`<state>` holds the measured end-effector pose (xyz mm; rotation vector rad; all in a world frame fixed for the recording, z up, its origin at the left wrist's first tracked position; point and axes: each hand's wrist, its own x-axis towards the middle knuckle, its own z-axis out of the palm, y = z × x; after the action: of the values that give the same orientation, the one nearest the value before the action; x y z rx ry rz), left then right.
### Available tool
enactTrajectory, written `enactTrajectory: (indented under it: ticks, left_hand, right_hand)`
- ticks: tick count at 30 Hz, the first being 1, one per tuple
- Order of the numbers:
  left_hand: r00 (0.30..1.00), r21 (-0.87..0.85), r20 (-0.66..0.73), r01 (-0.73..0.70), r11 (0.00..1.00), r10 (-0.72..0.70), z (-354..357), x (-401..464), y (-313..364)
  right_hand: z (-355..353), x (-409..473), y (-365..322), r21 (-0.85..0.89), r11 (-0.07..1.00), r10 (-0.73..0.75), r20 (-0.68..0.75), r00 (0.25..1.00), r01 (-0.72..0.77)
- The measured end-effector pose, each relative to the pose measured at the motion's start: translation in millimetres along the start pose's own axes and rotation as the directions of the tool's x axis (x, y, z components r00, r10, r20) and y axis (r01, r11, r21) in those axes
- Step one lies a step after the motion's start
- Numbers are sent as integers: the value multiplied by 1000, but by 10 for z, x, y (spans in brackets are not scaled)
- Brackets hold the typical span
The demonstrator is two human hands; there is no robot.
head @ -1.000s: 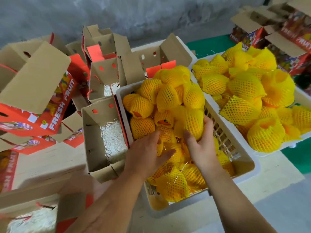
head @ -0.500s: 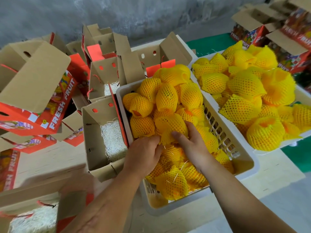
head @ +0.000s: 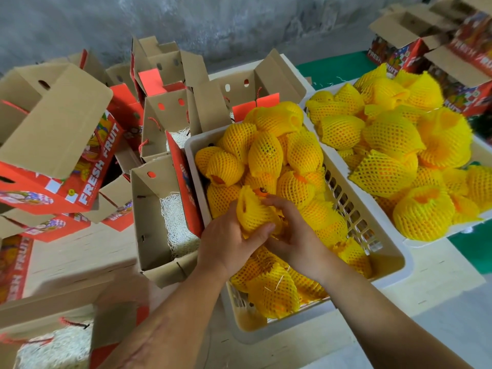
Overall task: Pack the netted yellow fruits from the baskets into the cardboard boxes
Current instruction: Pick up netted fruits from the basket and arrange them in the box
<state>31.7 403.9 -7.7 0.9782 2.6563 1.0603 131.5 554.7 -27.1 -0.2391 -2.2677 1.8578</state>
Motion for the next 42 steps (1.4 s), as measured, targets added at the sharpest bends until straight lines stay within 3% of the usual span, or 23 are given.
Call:
enactTrajectory:
  ticks: [2,4,5,7,8,10,13,17,20,22,23,27,30,32,37,42]
  left_hand:
    - [1000,16,-19,-1,1000,2,3,2,6]
    - [1000,55,-17,12,998,-11,12,1,4]
    - [1000,66,-13,15,998,-14,19,-5,-2]
    - [1000,85,-5,1,996,0,28,-19,-21]
    - [1000,94,-2,-7,996,8,31,-15,-27]
    - [1000,104,12,-10,994,9,33,-5,-33]
    - [1000,126,22,9,992,-12,46,2,-30]
    - [1000,116,-7,-16,993,17,42,0,-35]
    - [1000,94,-7,-27,995,28,39,-3,-40]
    - [1000,57,3,7,998,-7,29,-25,-22]
    - [1000,23,1,19,1000,-19,19,-35,-16]
    - [1000,-272,1,25,962,-25,-65,-187,1]
    - [997,-618,13,64,783,-71,-153,-449,51]
    - [990,-759,-40,58,649,-136,-292,-661,42]
    - [963,-859,-12,128,496,-269,-999,-1154,-324]
    - [935,-852,54,226,471,-350,-1845,-1730,-1186]
  right_hand:
    - [-30,5,-33,-105,992,-82,-100,992,72]
    - [-71,33,-13,-274,960,-135,-299,945,50]
    - [-109,74,19,-368,928,-111,-415,903,-55]
    - [-180,198,79,-408,822,110,-571,814,-397]
    - [-202,264,112,-399,748,235,-588,774,-530]
    - [-229,390,155,-392,679,341,-581,739,-621]
    - [-243,554,147,-309,708,361,-614,702,-634]
    - [-187,537,163,-335,734,305,-615,727,-591]
    - [-160,475,131,-447,638,320,-587,744,-627]
    - [-126,379,44,-529,609,245,-584,774,-591]
    - [-111,306,-2,-530,647,190,-585,789,-549]
    - [9,-145,-225,-323,921,-17,-588,809,-216]
    - [297,-429,-442,-169,968,40,-618,785,-183]
    - [569,-524,-607,-75,989,55,-616,786,-128]
    - [1505,-552,-974,-122,992,-76,-538,840,11]
    - [2817,-626,-1177,-140,985,-151,-429,891,100]
